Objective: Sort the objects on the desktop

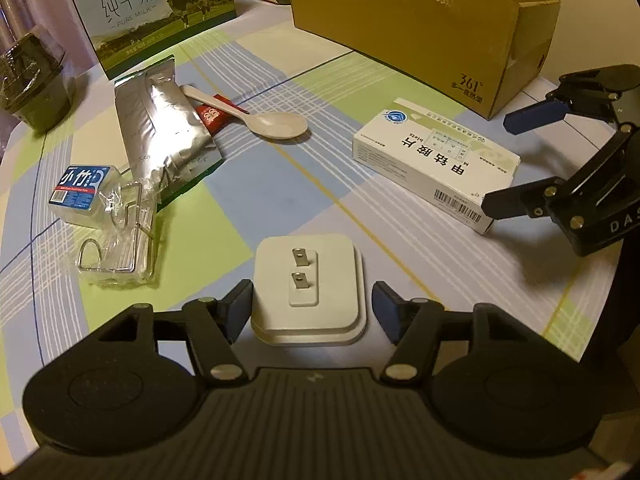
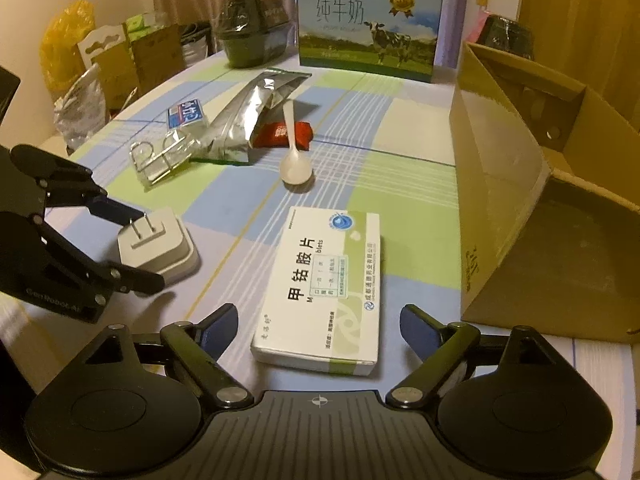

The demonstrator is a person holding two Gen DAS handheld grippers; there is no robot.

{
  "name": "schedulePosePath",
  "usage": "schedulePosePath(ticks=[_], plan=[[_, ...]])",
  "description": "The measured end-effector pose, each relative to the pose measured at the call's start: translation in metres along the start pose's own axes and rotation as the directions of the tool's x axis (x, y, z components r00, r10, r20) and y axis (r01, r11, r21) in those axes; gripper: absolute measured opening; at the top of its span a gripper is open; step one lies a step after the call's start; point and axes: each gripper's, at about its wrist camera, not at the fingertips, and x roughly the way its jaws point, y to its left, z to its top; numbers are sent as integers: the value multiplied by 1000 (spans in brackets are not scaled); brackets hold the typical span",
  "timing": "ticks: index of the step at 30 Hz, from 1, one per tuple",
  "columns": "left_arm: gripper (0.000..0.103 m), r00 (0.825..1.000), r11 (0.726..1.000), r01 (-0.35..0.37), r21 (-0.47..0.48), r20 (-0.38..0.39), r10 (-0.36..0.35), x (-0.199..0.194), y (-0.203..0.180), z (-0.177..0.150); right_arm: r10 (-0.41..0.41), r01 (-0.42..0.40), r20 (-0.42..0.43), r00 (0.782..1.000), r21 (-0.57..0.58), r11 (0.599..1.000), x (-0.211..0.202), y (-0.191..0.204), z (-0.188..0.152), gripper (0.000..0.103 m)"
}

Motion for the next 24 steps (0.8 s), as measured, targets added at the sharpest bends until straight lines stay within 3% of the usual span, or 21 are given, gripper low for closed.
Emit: schedulePosePath(ticks=[12, 18, 24], plan=[[62, 1000, 995, -20, -100, -17, 18, 11, 6, 1, -24, 26, -21, 999, 100, 995, 28, -8, 10, 86], [61, 999, 983, -35, -181, -6, 34, 12, 7, 0, -25, 28, -31, 999, 84, 996, 35, -5, 12, 86], [61, 998, 978, -55, -201, 0, 56, 10, 3, -2, -33, 35, -33, 999, 82, 996, 40, -4, 12, 85]])
